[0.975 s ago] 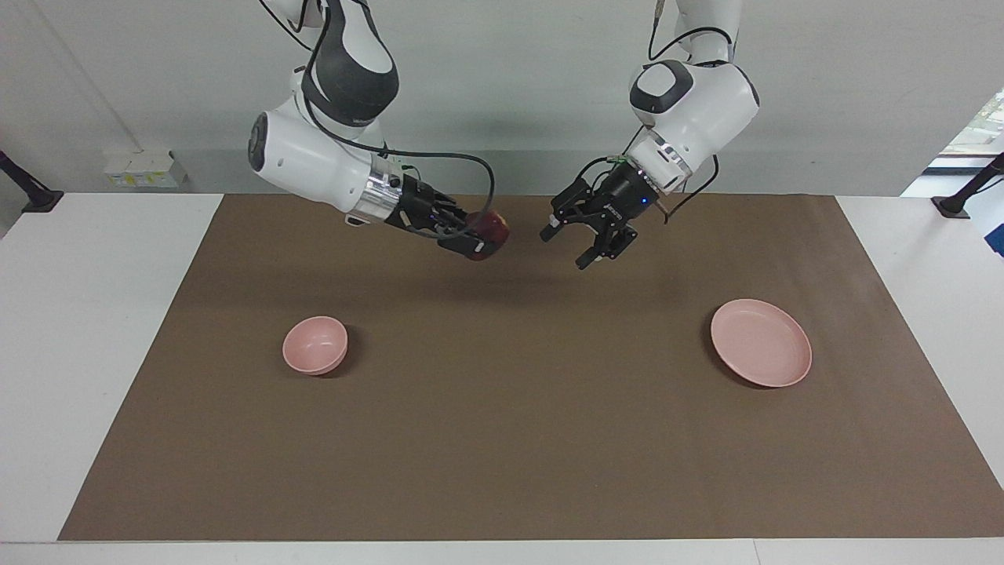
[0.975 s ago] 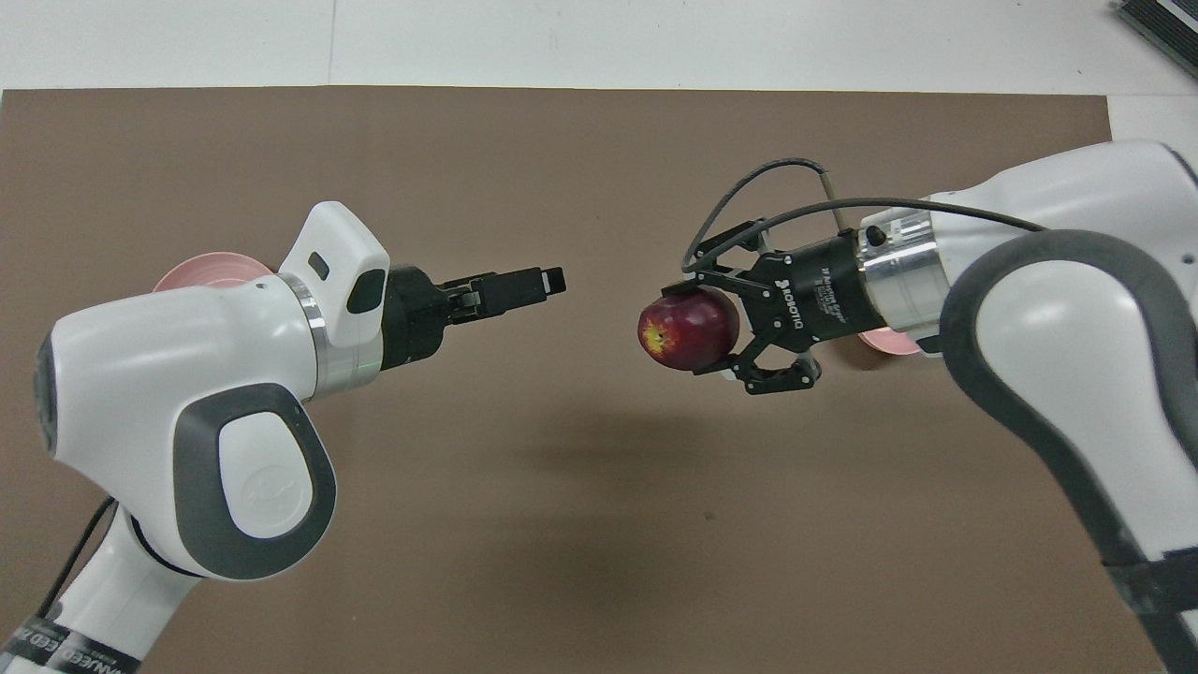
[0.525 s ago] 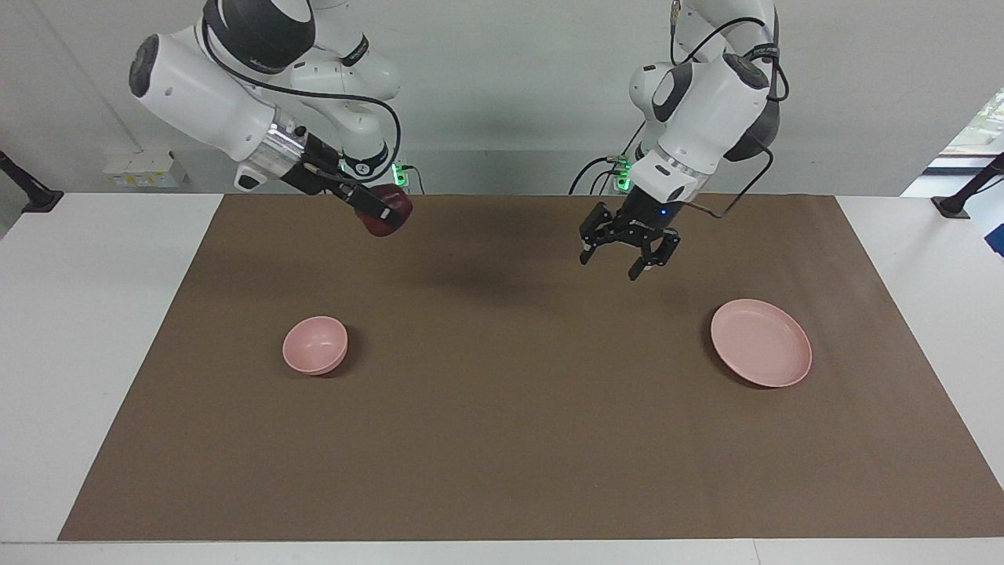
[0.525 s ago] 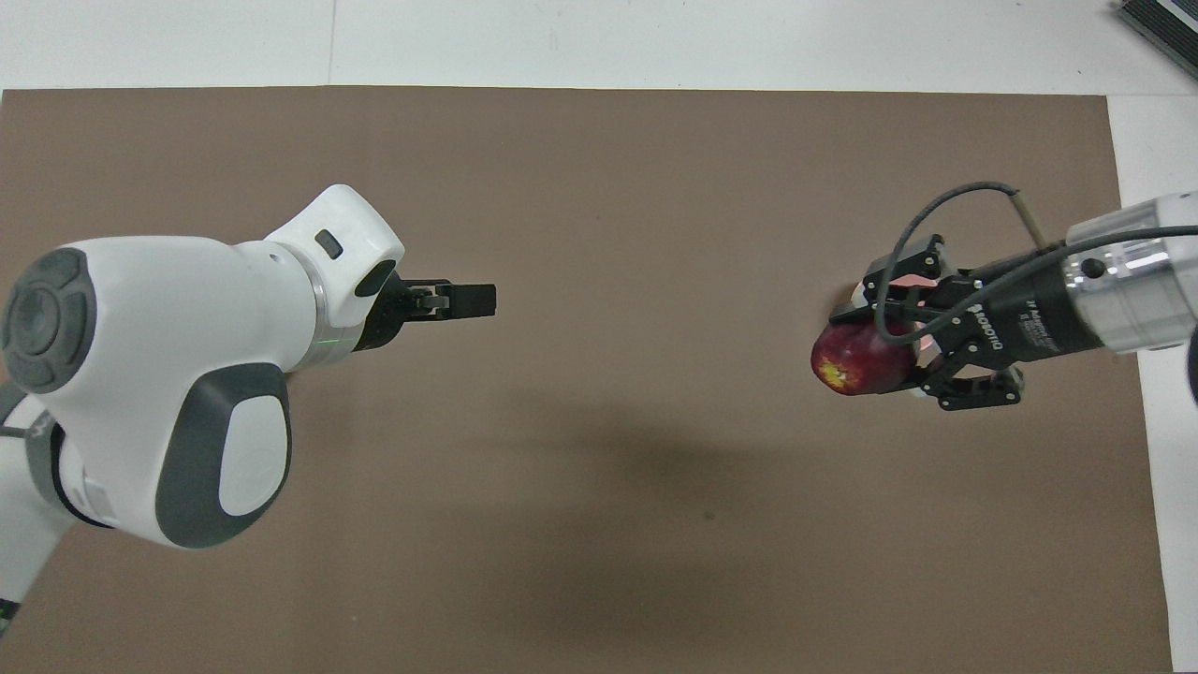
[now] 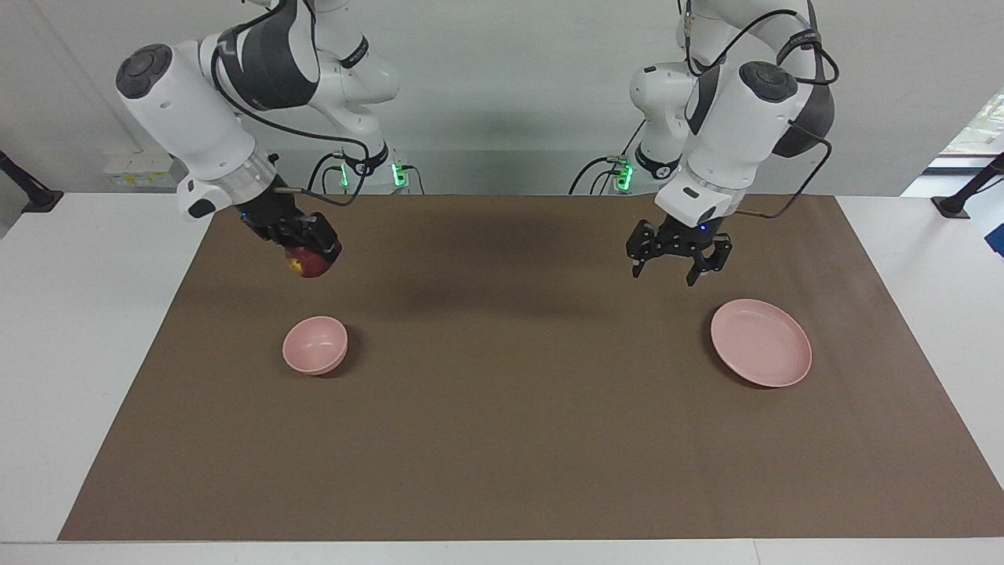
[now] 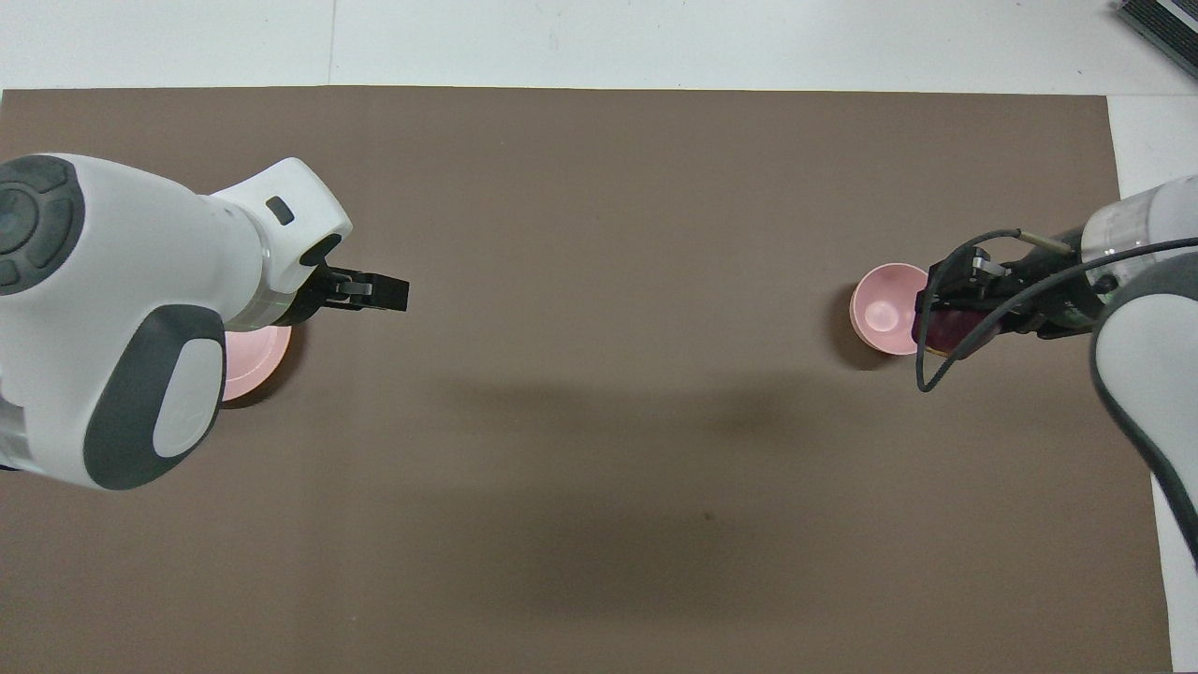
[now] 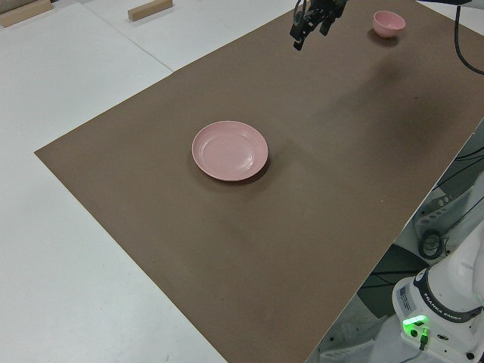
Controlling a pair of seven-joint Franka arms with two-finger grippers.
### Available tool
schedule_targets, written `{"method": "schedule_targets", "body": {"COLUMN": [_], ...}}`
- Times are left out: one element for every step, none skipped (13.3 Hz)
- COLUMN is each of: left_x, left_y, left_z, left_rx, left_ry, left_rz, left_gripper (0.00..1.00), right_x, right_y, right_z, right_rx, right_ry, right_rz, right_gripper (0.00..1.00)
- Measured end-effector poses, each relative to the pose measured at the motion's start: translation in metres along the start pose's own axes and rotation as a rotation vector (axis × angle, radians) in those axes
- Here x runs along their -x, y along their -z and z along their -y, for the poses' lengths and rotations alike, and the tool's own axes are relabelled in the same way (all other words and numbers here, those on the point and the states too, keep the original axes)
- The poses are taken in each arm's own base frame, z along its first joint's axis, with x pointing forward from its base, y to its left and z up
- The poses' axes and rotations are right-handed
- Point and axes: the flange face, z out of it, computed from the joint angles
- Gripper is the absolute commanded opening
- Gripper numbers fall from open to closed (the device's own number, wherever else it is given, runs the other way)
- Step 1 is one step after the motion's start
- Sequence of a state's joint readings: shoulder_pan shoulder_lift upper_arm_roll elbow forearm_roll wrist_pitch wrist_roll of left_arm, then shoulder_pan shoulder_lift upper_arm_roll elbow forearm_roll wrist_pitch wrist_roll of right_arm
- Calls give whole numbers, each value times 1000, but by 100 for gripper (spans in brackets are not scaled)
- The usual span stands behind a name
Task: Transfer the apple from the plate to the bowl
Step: 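Carry the apple over the pink bowl while the left gripper retracts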
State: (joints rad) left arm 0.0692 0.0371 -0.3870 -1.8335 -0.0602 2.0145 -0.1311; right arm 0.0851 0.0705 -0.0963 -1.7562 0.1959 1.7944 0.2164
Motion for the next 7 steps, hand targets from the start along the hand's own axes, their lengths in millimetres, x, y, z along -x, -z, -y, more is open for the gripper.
{"method": "schedule_targets", "body": {"left_x": [0, -1, 0, 1, 1, 1, 0], "left_y": [0, -1, -1, -3, -3, -2, -1], "left_z": [11, 20, 26, 32, 42, 55, 64], "left_rx": [-6, -9, -12, -16, -18, -21, -24], "left_ry": [17, 33, 42, 53, 69, 91, 104], "left_rz": [10, 16, 29, 47, 53, 57, 57], "left_gripper": [100, 100, 100, 100, 100, 100, 100], "right_x": [-11, -20, -27, -32, -36, -40, -43], "right_y": [-19, -40, -60, -79, -92, -102, -108], "right_z": [-2, -3, -6, -9, -14, -19, -23], "right_rx": [14, 28, 45, 59, 66, 68, 70], "right_ry": [21, 29, 40, 63, 83, 97, 101], "right_rz": [0, 15, 29, 36, 32, 22, 22], "right_gripper": [0, 0, 0, 0, 0, 0, 0]}}
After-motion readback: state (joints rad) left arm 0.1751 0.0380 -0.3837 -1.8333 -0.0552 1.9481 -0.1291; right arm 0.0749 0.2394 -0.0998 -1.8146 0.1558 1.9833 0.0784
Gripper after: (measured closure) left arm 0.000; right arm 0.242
